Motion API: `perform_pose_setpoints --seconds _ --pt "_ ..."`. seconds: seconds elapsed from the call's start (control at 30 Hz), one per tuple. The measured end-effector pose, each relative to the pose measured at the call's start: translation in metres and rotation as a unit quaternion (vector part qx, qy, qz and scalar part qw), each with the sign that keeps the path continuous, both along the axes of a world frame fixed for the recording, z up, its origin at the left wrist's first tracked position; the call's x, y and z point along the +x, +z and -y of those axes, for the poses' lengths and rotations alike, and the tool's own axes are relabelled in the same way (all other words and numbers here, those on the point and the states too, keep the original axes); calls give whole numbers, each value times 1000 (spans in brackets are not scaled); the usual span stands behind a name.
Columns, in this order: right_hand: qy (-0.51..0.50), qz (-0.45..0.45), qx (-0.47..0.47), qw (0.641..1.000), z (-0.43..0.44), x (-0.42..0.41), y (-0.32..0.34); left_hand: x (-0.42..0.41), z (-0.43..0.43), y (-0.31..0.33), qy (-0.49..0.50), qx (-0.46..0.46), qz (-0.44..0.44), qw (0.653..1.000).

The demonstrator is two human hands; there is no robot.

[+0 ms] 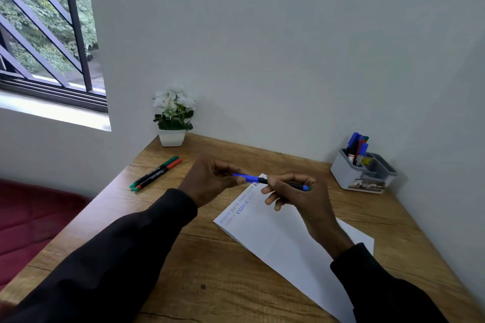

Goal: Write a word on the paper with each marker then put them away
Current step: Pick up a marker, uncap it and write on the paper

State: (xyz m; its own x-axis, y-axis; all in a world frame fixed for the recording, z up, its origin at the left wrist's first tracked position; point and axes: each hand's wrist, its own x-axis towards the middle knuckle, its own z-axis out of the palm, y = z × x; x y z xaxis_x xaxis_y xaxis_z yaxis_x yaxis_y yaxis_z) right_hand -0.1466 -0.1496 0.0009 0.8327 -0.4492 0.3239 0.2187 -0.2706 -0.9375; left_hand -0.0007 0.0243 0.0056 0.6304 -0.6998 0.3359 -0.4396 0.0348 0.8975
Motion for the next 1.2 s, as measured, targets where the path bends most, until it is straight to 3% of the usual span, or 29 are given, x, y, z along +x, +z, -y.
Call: perform_pose_setpoints --seconds 0.3,0.43,0.57,0.7,0.87,0.97,1.2 --pt "-6 23 74 997 4 -9 -5 -14 19 5 -5 12 21 1000" --pt "-1 10 53 999 23 -16 6 -10 29 12 2 -19 -27 999" --pt "-15 -41 -73 996 38 -26 14 -8 34 16 0 -31 -30 999" --pt "-65 -80 -212 972 40 -25 11 -13 46 16 9 -55 -55 997" --pt "-80 -83 -290 950 52 -28 5 -25 77 20 -10 -59 -85 995" --pt "-88 -80 -281 952 69 -36 8 -28 90 21 -20 -46 -74 996" --pt "-233 -12 -199 952 155 -51 24 -23 101 8 -17 -37 -97 994"
